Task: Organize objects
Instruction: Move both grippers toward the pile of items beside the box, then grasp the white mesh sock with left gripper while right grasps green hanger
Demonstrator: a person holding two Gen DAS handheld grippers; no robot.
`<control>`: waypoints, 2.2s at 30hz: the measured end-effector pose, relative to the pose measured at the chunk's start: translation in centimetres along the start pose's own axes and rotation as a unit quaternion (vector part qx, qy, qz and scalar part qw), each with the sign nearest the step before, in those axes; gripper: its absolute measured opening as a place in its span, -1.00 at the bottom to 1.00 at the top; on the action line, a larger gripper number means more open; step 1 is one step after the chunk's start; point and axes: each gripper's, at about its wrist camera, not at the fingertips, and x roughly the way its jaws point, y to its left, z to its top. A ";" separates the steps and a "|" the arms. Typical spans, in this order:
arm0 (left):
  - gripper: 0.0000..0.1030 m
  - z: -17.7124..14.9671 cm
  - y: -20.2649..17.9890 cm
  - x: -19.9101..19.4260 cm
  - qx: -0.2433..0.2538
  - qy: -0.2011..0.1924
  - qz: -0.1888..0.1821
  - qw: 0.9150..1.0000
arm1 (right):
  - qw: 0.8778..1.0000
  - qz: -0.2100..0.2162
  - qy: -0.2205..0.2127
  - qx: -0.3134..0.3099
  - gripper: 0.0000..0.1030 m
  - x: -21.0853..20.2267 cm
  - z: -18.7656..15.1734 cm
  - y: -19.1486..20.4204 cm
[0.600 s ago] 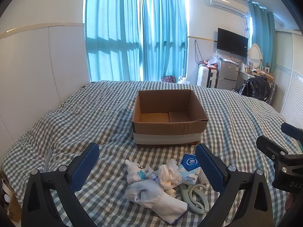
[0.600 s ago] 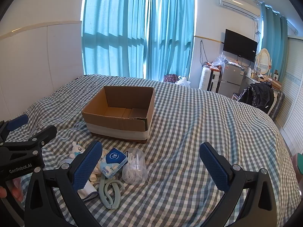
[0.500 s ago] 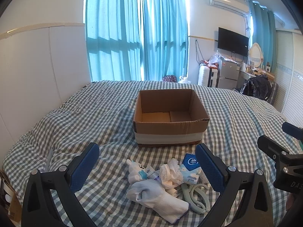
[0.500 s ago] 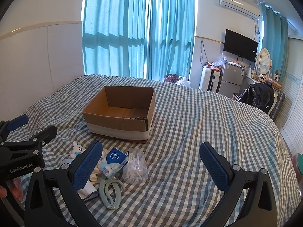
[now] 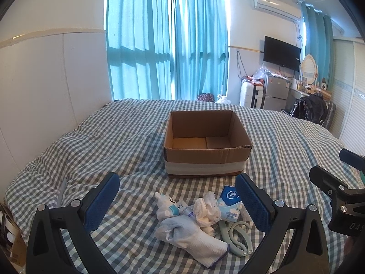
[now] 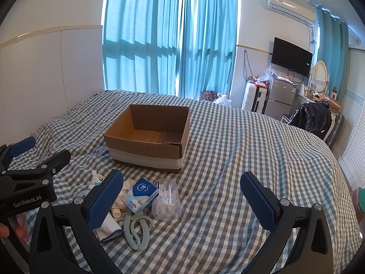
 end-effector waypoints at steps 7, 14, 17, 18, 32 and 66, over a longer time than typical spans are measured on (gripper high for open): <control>1.00 -0.1 0.2 -0.3 -0.006 0.005 0.004 1.000 | 1.000 0.003 -0.003 -0.006 1.00 -0.9 0.1 0.2; 1.00 -1.3 0.0 0.8 0.007 0.033 0.026 0.999 | 1.000 0.012 0.006 -0.011 1.00 -0.8 -0.4 0.3; 1.00 -2.6 -0.1 2.4 0.013 0.060 0.034 0.998 | 1.000 0.015 0.025 -0.012 1.00 0.2 -1.2 0.3; 1.00 -3.1 -0.2 3.0 0.016 0.071 0.036 0.997 | 0.999 0.014 0.030 -0.012 1.00 0.6 -1.5 0.3; 0.99 -10.3 -1.1 10.9 0.008 0.197 0.001 0.980 | 0.992 0.006 0.125 -0.010 1.00 7.5 -6.5 0.0; -0.15 -9.5 2.8 8.0 0.007 0.177 -0.048 0.983 | 0.971 0.064 0.224 -0.055 0.03 13.0 -11.4 7.3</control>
